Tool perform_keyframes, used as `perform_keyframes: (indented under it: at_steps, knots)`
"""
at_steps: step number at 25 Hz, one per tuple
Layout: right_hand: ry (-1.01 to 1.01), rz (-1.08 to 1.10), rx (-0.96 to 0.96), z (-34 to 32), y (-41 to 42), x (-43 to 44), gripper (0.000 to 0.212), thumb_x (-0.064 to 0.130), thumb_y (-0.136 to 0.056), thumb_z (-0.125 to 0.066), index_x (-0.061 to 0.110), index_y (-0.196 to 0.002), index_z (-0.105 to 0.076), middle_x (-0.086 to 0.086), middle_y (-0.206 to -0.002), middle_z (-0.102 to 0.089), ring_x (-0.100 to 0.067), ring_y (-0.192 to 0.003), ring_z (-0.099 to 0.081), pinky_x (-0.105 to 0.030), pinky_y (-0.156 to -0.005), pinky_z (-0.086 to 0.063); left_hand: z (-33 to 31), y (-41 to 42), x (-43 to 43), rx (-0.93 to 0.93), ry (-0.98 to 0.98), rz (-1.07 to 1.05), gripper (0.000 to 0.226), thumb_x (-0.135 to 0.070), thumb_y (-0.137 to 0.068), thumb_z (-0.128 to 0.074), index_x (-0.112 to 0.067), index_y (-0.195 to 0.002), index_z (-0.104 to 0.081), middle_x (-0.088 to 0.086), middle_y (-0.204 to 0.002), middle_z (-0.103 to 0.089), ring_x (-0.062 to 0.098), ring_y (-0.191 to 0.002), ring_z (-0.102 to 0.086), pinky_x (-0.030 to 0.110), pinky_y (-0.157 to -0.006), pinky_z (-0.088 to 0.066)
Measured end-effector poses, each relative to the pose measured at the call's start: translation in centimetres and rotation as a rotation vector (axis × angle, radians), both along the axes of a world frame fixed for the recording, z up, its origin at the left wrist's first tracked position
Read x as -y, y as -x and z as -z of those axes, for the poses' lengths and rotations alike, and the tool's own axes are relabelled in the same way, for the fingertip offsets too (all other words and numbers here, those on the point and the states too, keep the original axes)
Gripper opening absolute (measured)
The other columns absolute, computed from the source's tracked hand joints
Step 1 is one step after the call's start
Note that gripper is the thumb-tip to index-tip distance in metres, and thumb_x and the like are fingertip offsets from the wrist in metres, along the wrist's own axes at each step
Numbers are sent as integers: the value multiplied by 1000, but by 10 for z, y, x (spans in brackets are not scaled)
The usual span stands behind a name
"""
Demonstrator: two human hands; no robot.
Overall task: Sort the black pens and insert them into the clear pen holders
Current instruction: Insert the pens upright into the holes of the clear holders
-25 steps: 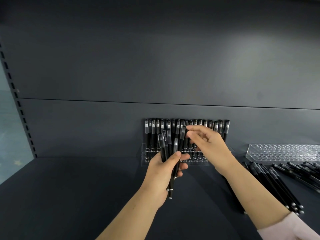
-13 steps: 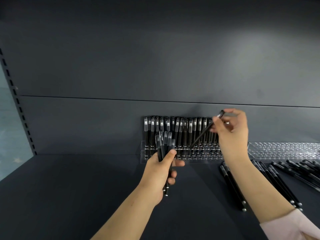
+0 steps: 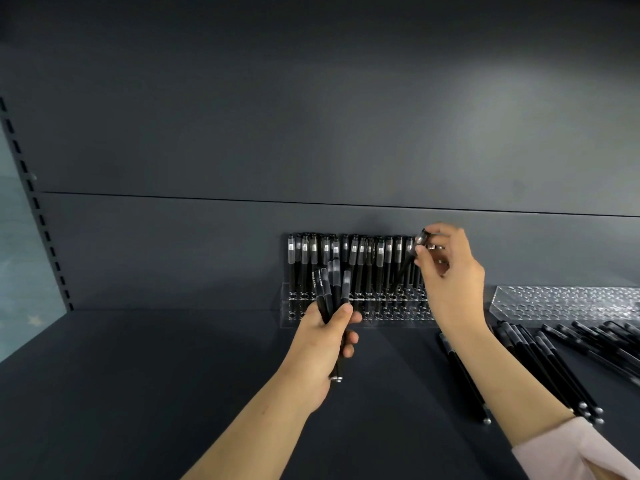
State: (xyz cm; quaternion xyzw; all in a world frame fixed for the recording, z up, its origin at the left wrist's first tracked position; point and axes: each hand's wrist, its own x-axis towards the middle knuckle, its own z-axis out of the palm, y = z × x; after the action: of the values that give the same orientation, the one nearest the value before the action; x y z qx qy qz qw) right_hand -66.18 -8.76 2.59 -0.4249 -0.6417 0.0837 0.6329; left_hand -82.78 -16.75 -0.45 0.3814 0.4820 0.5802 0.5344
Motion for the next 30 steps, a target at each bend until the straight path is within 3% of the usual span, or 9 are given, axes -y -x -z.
perform_keyframes:
  at_steps: [3, 6, 9, 12, 16, 19, 24, 27, 30]
  knots:
    - [4, 26, 210, 5, 0, -7, 30, 9, -94, -58, 20, -122, -61, 6, -104, -61, -6, -88, -60, -5, -78, -44, -2, 2, 3, 53, -3, 20, 13, -20, -96, -59, -13, -107, -60, 1, -88, -71, 12, -65, -61, 23, -54, -49]
    - [17, 10, 362, 10, -3, -14, 45, 7, -94, -57, 20, -137, -53, 4, -109, -55, -13, -92, -55, -20, -84, -46, -5, 3, 6, 78, 18, 31, 15, -25, -96, -60, -17, -109, -60, 1, -82, -75, 14, -62, -66, 24, -49, -50]
    - [74, 16, 489, 16, -5, -20, 52, 8, -94, -58, 22, -142, -46, -5, -114, -49, -19, -87, -46, -35, -89, -47, -6, 3, 7, 56, 20, 17, 17, -28, -96, -59, -17, -109, -59, 0, -77, -74, 11, -49, -54, 22, -42, -39]
    - [54, 16, 509, 17, -3, -19, 53, 11, -95, -56, 22, -144, -43, -3, -111, -47, -17, -85, -43, -34, -88, -45, -6, 1, 5, 72, 19, 10, 13, -22, -99, -54, -14, -109, -57, 1, -78, -71, 8, -47, -47, 20, -41, -35]
    - [134, -77, 337, -2, 8, -1, 32, 20, -96, -55, 23, -128, -60, 7, -109, -55, -4, -86, -54, -9, -77, -41, -7, -2, 6, 77, -37, 32, 12, -9, -101, -47, -11, -106, -57, 5, -91, -75, 9, -55, -52, 22, -49, -42]
    - [353, -298, 255, -7, 18, 12, 21, 29, -95, -57, 31, -114, -66, 14, -104, -64, 0, -87, -60, -15, -79, -47, -5, -3, 9, 40, -109, 94, 15, -11, -101, -49, -11, -109, -61, 5, -96, -76, 10, -67, -64, 22, -59, -51]
    - [520, -487, -21, -8, 23, 19, 19, 17, -91, -64, 21, -110, -64, 6, -91, -71, -6, -83, -68, -21, -73, -54, -5, -3, 11, 54, -136, 150, 20, -13, -100, -50, -12, -117, -61, 6, -100, -76, 21, -85, -73, 30, -75, -60]
    - [522, -514, -164, -9, 22, 16, 18, 11, -90, -64, 16, -107, -61, 3, -85, -71, -11, -80, -68, -24, -73, -54, -3, -3, 11, 54, -111, 147, 20, -18, -100, -51, -15, -117, -61, 5, -102, -76, 23, -90, -73, 35, -80, -60]
    - [346, -331, -307, -14, 15, 10, 20, 9, -92, -61, 15, -110, -55, -7, -92, -70, -14, -78, -69, -24, -68, -56, 0, 0, 7, 79, -65, 97, 19, -20, -100, -52, -16, -115, -64, 6, -103, -75, 21, -90, -74, 33, -77, -60]
